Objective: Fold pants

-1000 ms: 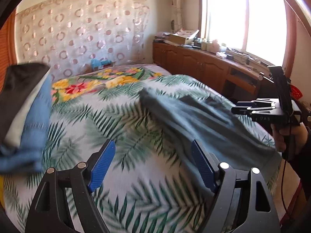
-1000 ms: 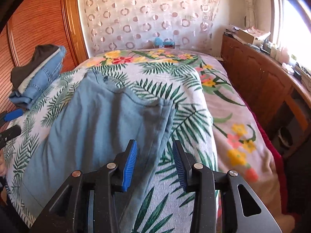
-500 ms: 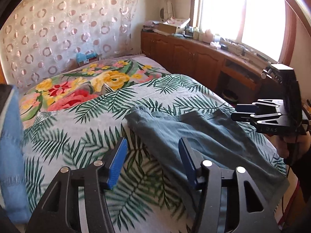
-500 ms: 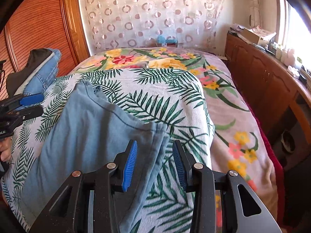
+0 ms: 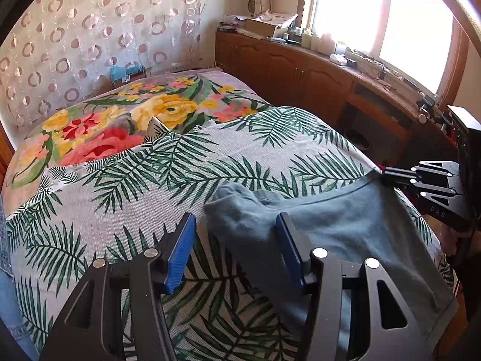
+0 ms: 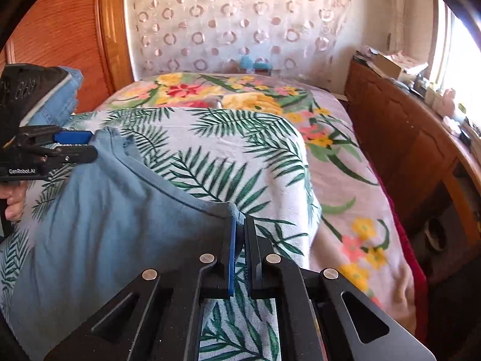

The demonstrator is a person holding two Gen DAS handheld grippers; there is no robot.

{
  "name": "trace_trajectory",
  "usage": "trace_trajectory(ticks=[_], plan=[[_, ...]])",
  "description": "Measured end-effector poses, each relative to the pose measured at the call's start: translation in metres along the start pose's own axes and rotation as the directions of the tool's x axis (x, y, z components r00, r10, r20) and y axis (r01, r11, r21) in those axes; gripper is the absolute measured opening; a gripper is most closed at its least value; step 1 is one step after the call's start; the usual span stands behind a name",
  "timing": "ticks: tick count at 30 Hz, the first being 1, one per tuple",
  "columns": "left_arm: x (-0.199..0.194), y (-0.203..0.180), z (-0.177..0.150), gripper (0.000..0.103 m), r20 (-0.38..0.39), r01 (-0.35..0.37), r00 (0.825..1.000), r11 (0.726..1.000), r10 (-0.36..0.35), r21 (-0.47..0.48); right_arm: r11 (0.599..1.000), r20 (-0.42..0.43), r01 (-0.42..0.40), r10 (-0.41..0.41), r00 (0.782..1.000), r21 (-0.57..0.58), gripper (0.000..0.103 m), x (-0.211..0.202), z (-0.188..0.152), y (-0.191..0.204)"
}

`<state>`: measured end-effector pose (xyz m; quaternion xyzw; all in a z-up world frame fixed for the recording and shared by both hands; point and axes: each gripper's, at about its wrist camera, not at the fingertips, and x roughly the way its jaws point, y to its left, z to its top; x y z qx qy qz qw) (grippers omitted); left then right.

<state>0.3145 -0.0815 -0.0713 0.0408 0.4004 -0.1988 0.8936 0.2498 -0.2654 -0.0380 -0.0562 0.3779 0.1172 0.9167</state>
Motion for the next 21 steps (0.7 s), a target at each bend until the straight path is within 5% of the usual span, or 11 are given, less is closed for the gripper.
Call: trace_trajectory(ticks=[8,11,12,14,15,21], plan=[[0.018,0.008,0.006,0.055,-0.036,0.026,0.999,1.000,-0.027,-0.017,0.999,-0.014,-0.041,0.041,0.999,0.019,0.005,0.009,0.002,-0.001],[0.020,0.007,0.007,0.036,-0.040,0.055,0.998,0.998,-0.056,-0.023,0.996,-0.006,-0.073,0.074,0.997,0.051,0.005,0.004,0.002,-0.007],[0.019,0.006,0.008,0.031,-0.038,0.056,0.998,0.998,-0.057,-0.019,0.996,-0.004,-0.073,0.073,0.997,0.054,0.007,0.002,0.002,-0.011],[0.017,0.002,0.008,0.019,-0.025,0.046,0.999,0.999,-0.046,0.004,0.996,-0.005,-0.070,0.070,0.998,0.053,0.032,0.002,-0.001,-0.013],[0.016,0.001,0.008,0.018,-0.022,0.038,0.999,0.999,-0.037,0.013,0.996,-0.017,-0.068,0.069,0.997,0.061,0.036,0.005,-0.002,-0.014],[0.020,0.008,0.005,0.017,-0.043,0.003,0.999,1.000,-0.002,0.012,0.994,-0.048,-0.084,0.088,0.995,0.074,0.037,0.006,-0.003,-0.008]])
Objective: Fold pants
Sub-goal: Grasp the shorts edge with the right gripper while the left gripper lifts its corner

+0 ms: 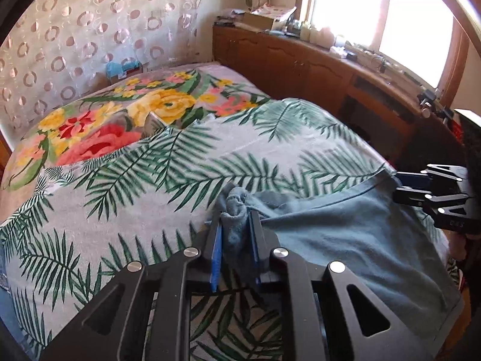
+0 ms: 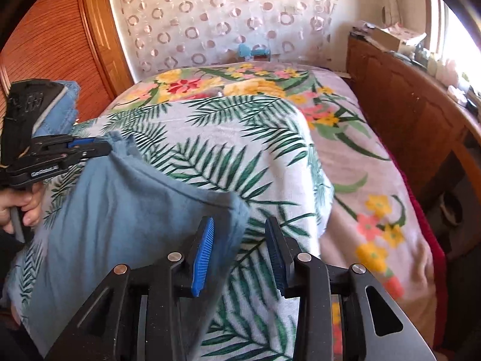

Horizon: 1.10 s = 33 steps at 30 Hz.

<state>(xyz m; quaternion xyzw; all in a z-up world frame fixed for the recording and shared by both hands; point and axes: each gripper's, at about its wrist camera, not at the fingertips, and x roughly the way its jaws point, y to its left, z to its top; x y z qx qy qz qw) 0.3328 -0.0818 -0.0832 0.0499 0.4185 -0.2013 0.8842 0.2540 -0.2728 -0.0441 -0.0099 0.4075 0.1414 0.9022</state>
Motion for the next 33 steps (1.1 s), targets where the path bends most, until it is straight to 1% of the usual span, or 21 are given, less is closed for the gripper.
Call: trace_trajectory(ticks=[3,5,7,9,12,13,15,16,17,18,19,20,22,24,25,28,30,33], plan=[[0.003,0.005,-0.001,0.017,-0.007,0.009,1.000,1.000,-0.009,-0.024,1.000,-0.033,0.030,-0.030,0.999,-0.009,0.037,0.004,0.000,0.006],[0.003,0.005,-0.002,0.018,-0.006,0.012,1.000,0.999,-0.012,-0.033,0.999,-0.028,0.049,-0.049,0.998,-0.004,0.037,0.003,-0.001,0.007],[0.005,0.005,-0.003,0.026,-0.007,-0.004,1.000,1.000,0.004,-0.031,0.998,-0.029,0.053,-0.052,0.998,0.016,0.037,0.002,-0.001,0.007],[0.006,0.005,-0.004,0.032,-0.004,-0.018,1.000,0.999,0.017,-0.036,0.999,-0.026,0.044,-0.043,0.999,0.025,0.037,0.001,-0.002,0.008],[0.007,0.009,-0.004,0.035,-0.002,-0.003,1.000,0.998,0.003,-0.058,0.999,-0.022,0.042,-0.042,0.999,0.008,0.037,-0.001,-0.004,0.013],[0.008,0.009,-0.003,0.035,-0.002,-0.003,1.000,0.998,0.003,-0.057,1.000,-0.023,0.030,-0.030,0.999,0.002,0.037,-0.001,-0.004,0.015],[0.008,0.009,-0.003,0.035,-0.003,-0.007,1.000,0.999,0.006,-0.048,1.000,-0.025,0.013,-0.014,1.000,-0.018,0.025,0.000,-0.004,0.018],[0.008,0.008,-0.003,0.034,-0.003,-0.003,1.000,0.999,0.003,-0.044,1.000,-0.026,0.005,-0.006,1.000,-0.027,0.018,0.001,-0.004,0.020],[0.009,0.008,-0.003,0.031,-0.005,0.008,1.000,0.999,-0.008,-0.039,0.999,-0.028,0.000,-0.001,1.000,-0.032,0.011,0.001,-0.004,0.022],[0.009,0.007,-0.004,0.024,-0.013,0.027,1.000,0.999,-0.028,-0.033,0.999,-0.032,-0.023,0.022,0.999,-0.034,0.008,0.002,-0.004,0.022],[0.009,0.005,-0.003,0.017,-0.023,0.034,0.999,0.999,-0.034,-0.025,0.998,-0.036,-0.047,0.045,0.998,-0.035,0.006,0.002,-0.005,0.022],[0.008,0.004,-0.003,0.013,-0.031,0.056,0.998,0.998,-0.057,-0.029,0.998,-0.037,-0.060,0.059,0.998,-0.036,0.005,0.002,-0.005,0.022],[0.004,0.001,-0.003,0.009,-0.032,0.075,0.997,0.997,-0.076,-0.033,0.996,-0.029,-0.075,0.074,0.997,-0.036,0.004,0.000,-0.007,0.022],[-0.008,-0.005,-0.005,0.008,0.000,0.069,0.998,0.998,-0.069,-0.015,0.995,-0.008,-0.094,0.094,0.996,-0.039,0.004,-0.005,-0.009,0.024],[-0.015,-0.007,-0.006,0.008,0.019,0.070,0.997,0.997,-0.070,-0.014,0.996,0.006,-0.081,0.081,0.997,-0.043,0.003,-0.008,-0.009,0.025],[-0.048,-0.012,-0.004,0.008,0.109,0.072,0.992,0.997,-0.070,-0.013,0.997,0.067,-0.061,0.064,0.996,-0.048,0.003,-0.026,-0.007,0.028],[-0.075,-0.015,-0.001,0.008,0.169,0.068,0.983,0.998,-0.066,-0.007,0.998,0.113,-0.051,0.057,0.992,-0.048,0.003,-0.041,-0.004,0.030],[-0.116,-0.018,0.004,0.008,0.255,0.068,0.965,0.998,-0.066,0.002,0.998,0.183,-0.039,0.048,0.982,-0.053,0.003,-0.067,0.000,0.036]])
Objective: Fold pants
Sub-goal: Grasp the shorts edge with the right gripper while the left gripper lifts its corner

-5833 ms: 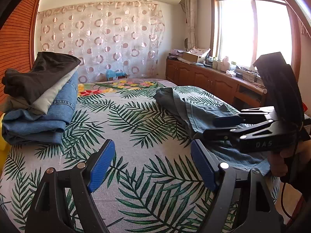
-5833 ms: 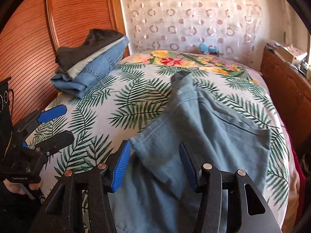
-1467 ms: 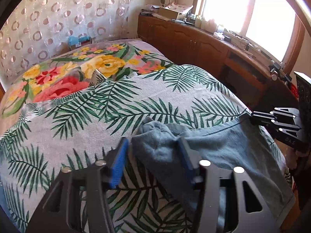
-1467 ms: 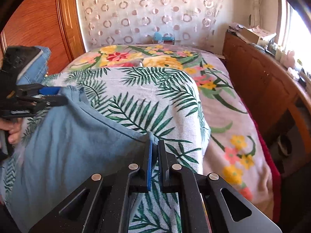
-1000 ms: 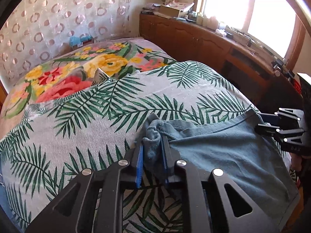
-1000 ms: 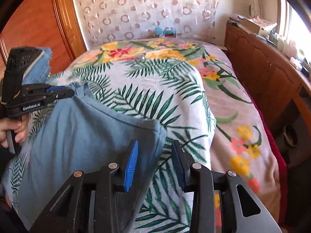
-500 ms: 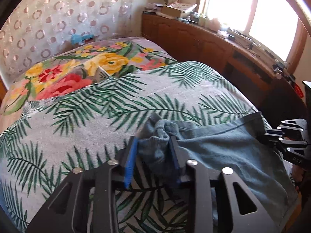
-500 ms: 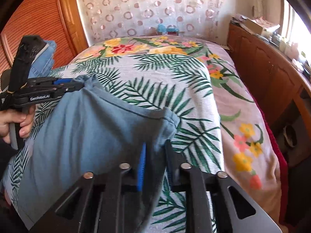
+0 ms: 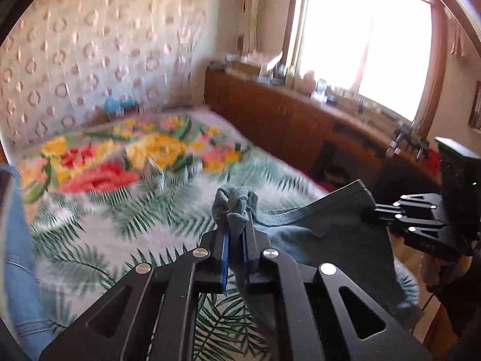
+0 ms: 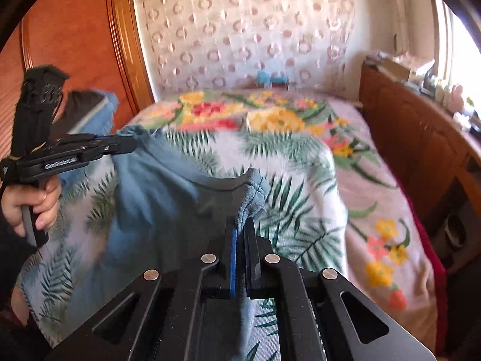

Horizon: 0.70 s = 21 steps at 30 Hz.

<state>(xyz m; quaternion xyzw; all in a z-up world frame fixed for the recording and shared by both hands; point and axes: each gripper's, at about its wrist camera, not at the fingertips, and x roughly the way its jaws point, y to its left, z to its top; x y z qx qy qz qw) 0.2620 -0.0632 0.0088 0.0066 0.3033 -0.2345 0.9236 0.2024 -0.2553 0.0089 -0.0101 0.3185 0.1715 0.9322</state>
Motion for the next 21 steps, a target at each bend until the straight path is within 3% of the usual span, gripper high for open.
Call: trace_trajectory(ticks=[4,9,21], plan=[[-0.051,-0.010,0.016,0.008,0.103,-0.002,0.995,1.000,0.000,0.026,1.000,0.097,0.014,-0.012,0.995,-0.021,0.003,-0.039,0.011,0.014],[-0.108,-0.022,0.025,0.008,0.217,-0.034,0.976,0.998,0.020,0.057,0.998,0.213,0.025,-0.013,0.977,-0.056,0.003,-0.089,0.019,0.037],[-0.224,-0.043,0.027,0.007,0.411,-0.115,0.909,0.989,0.069,0.089,0.989,0.402,0.029,0.031,0.915,-0.143,0.003,-0.190,0.007,0.093]])
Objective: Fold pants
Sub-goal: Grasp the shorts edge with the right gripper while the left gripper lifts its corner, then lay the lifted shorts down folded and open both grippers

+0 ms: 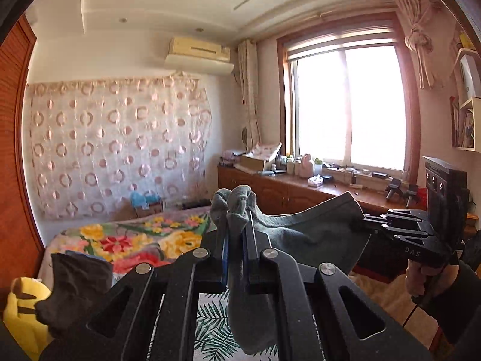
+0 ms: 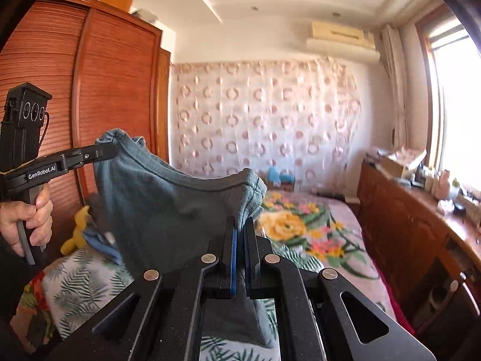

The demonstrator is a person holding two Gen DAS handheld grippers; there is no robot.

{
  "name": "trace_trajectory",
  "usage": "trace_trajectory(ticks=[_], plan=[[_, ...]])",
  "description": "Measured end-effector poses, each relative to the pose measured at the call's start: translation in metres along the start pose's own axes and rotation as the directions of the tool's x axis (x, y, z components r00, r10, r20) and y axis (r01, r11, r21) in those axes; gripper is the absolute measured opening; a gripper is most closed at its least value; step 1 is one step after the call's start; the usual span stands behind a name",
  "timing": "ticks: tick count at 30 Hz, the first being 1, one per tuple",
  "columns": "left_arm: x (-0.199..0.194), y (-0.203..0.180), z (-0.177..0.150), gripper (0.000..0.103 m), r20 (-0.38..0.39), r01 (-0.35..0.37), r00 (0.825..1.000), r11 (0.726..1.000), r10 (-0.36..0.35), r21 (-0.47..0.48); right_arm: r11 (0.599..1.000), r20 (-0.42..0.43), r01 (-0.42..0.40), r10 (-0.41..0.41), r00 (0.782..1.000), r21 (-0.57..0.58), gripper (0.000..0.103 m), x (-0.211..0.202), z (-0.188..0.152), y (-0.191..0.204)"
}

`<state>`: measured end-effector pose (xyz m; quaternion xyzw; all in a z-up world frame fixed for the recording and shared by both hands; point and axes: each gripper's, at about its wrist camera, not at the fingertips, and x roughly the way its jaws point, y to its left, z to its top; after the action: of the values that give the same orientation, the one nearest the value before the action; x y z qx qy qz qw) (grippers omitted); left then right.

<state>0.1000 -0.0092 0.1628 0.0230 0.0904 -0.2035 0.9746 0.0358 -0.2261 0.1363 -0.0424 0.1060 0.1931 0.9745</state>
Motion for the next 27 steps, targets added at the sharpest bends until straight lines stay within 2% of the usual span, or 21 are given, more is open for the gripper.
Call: trace_trajectory(ticks=[4,8,11,14,17,19,22,27], plan=[[-0.013,0.001,0.006,0.008,0.020,-0.026,0.999,0.999,0.025,0.035,0.999,0.029,-0.020,0.021,0.999,-0.034,0.003,-0.026,0.005,0.017],[0.004,0.024,-0.006,0.007,0.006,-0.043,0.999,0.999,0.043,0.005,0.998,0.035,-0.033,0.035,0.999,-0.054,0.003,-0.023,-0.002,0.014],[0.033,0.043,-0.032,0.007,-0.048,-0.082,0.996,0.997,0.082,-0.007,0.998,-0.003,-0.042,0.042,0.999,-0.053,0.003,0.014,-0.027,-0.006],[0.072,0.059,-0.062,0.008,-0.132,-0.118,0.984,0.993,0.116,-0.009,0.998,-0.097,-0.059,0.057,0.994,-0.025,0.003,0.062,-0.049,-0.024],[0.130,0.083,-0.098,0.008,-0.249,-0.147,0.959,0.989,0.139,-0.015,0.997,-0.195,-0.074,0.074,0.978,0.009,0.003,0.117,-0.075,-0.043],[0.159,0.090,-0.117,0.008,-0.299,-0.157,0.943,0.987,0.144,-0.021,0.997,-0.259,-0.078,0.083,0.962,0.028,0.003,0.157,-0.093,-0.056],[0.189,0.095,-0.131,0.008,-0.340,-0.159,0.930,0.987,0.139,-0.030,0.997,-0.324,-0.074,0.081,0.943,0.032,0.003,0.201,-0.110,-0.071],[0.217,0.100,-0.137,0.008,-0.372,-0.165,0.918,0.985,0.136,-0.048,0.996,-0.367,-0.075,0.089,0.926,0.052,0.003,0.238,-0.114,-0.093]])
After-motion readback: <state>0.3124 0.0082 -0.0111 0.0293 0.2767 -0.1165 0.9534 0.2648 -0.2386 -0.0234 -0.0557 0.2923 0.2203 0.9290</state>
